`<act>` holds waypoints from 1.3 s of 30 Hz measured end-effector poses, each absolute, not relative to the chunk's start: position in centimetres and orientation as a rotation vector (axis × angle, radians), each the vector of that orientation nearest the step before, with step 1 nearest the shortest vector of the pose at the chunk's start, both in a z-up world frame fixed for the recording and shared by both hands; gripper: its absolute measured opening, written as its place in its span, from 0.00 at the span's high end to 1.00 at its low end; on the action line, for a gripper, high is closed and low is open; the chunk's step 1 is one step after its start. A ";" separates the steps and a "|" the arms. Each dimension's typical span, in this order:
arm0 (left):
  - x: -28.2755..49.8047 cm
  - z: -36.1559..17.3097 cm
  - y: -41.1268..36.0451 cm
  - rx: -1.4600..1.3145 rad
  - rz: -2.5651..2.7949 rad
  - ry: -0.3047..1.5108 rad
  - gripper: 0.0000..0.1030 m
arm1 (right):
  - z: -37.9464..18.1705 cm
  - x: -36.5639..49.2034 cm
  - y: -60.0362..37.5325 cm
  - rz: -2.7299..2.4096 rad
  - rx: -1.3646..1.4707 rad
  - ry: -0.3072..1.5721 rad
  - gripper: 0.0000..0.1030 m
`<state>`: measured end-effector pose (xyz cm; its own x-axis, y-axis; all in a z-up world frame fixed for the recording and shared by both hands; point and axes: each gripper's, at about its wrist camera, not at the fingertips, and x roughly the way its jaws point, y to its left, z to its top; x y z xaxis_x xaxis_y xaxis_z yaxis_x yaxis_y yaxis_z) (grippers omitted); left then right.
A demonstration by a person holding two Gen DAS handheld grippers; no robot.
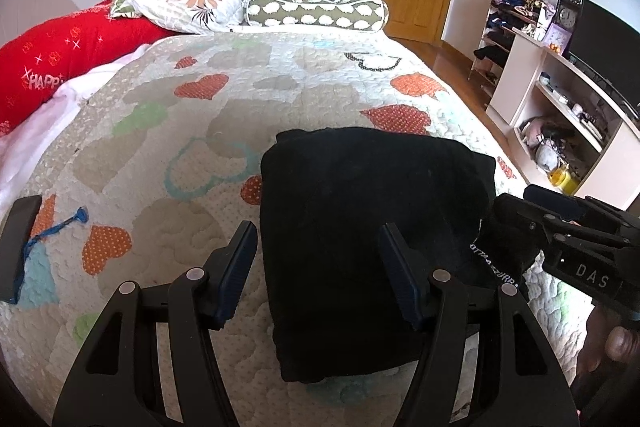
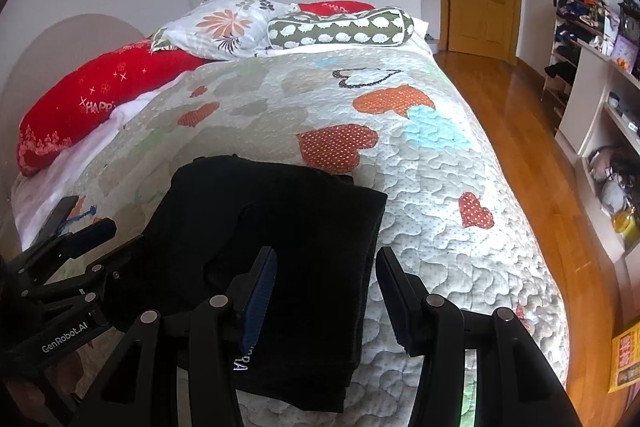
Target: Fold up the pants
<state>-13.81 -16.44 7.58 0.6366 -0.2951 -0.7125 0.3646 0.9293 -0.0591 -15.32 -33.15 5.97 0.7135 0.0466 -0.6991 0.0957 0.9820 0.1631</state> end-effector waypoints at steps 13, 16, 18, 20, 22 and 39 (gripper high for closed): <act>-12.9 6.7 -16.1 0.064 -0.389 0.868 0.35 | 5.2 -15.4 -34.0 0.003 0.257 0.791 0.50; -12.8 6.6 -15.8 0.054 -0.390 0.869 0.33 | 5.0 -15.5 -34.5 0.012 0.293 0.785 0.47; -12.8 6.5 -15.8 0.056 -0.392 0.870 0.33 | 4.8 -15.5 -34.7 0.028 0.316 0.790 0.43; -12.8 6.5 -15.7 0.057 -0.389 0.868 0.33 | 4.6 -15.6 -34.9 0.046 0.339 0.795 0.40; -12.7 6.5 -15.5 0.050 -0.388 0.866 0.33 | 4.4 -15.5 -34.9 0.061 0.349 0.798 0.39; -9.8 5.6 -11.7 -0.132 -0.449 0.956 0.33 | 1.8 -14.2 -35.7 0.136 0.430 0.852 0.32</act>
<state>-9.79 -11.66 5.62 0.4931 -0.4265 -0.7582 0.3119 0.9003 -0.3036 -14.17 -35.70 1.79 0.6557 0.2855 -0.6990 0.0530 0.9061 0.4198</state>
